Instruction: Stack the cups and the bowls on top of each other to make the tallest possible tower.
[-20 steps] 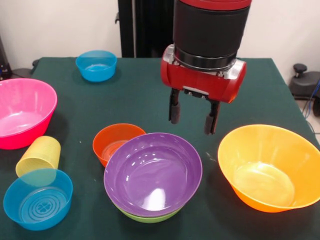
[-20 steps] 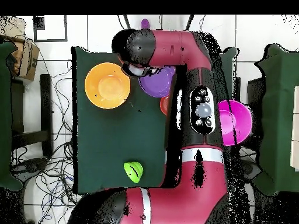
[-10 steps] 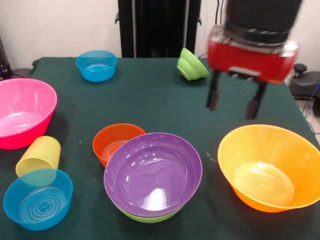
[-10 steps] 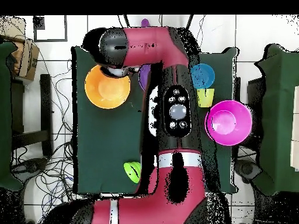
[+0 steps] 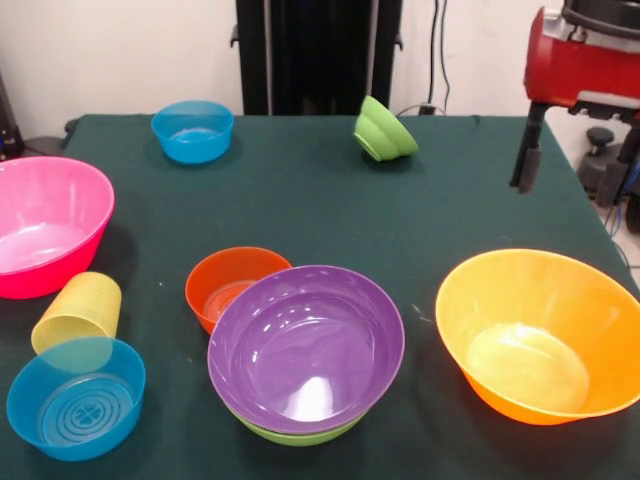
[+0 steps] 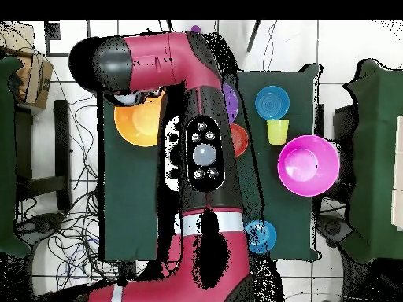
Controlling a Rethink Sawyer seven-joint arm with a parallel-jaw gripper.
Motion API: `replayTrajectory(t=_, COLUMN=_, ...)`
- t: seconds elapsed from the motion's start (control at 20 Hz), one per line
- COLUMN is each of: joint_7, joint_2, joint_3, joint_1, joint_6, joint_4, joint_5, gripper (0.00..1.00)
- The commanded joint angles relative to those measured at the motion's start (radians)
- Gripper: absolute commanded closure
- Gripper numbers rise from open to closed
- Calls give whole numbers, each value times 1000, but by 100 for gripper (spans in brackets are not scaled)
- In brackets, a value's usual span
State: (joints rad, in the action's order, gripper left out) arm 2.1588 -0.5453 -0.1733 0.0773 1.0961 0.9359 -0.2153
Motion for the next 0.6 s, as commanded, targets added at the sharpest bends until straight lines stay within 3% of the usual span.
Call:
replayTrajectory(t=0.05, joint_7=52, joint_2=8, joint_3=0, joint_1=34, joint_6=-64, joint_4=148, joint_5=8, gripper=0)
replayTrajectory(t=0.6, joint_7=-111, joint_2=-88, joint_3=-30, joint_1=125, joint_6=-197, joint_4=347, joint_5=1, gripper=0)
